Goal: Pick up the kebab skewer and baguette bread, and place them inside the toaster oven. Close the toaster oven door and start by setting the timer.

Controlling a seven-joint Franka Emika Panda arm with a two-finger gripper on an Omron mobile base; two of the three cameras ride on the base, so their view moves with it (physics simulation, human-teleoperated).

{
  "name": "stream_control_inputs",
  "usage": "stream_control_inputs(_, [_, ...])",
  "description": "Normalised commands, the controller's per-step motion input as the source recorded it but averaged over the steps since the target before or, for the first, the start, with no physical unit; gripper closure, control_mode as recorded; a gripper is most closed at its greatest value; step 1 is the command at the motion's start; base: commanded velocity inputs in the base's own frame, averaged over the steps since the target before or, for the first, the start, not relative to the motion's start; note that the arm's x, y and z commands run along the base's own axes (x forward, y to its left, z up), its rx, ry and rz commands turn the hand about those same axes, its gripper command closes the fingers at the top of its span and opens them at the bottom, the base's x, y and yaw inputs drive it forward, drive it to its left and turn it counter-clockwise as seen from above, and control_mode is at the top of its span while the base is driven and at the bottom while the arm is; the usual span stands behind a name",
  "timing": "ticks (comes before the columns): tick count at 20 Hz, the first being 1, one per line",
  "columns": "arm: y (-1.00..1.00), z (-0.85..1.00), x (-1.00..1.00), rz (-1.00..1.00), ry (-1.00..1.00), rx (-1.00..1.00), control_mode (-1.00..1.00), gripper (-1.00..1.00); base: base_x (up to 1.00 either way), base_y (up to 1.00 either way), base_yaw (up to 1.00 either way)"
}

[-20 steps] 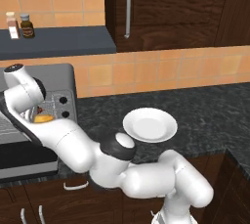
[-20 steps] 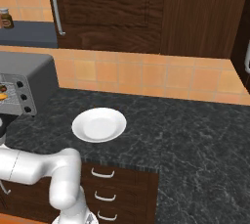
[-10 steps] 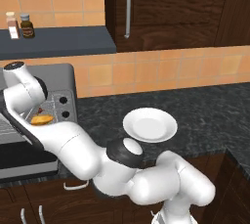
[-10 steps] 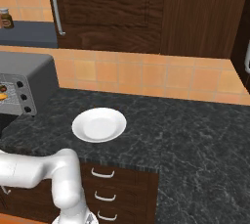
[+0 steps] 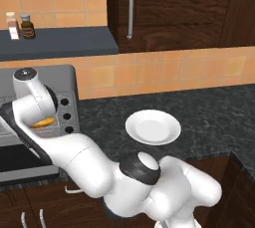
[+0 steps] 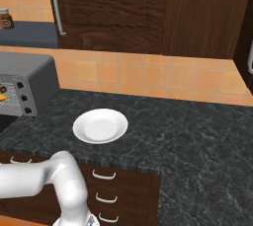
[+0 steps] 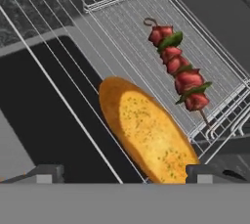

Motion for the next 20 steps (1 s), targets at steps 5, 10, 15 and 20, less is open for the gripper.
stream_control_inputs(5, [0.00,0.02,0.00,-0.29,-0.23,0.26,-1.00,-1.00,0.00,0.00,0.00])
stream_control_inputs(10, [-0.01,0.00,-0.05,-0.34,-0.16,0.32,-1.00,-1.00,0.00,0.00,0.00])
stream_control_inputs(15, [0.00,0.01,-0.08,-0.33,-0.10,0.31,-1.00,-1.00,0.00,0.00,0.00])
stream_control_inputs(20, [0.00,0.04,-0.37,-0.28,-0.01,0.25,-1.00,-1.00,0.00,0.00,0.00])
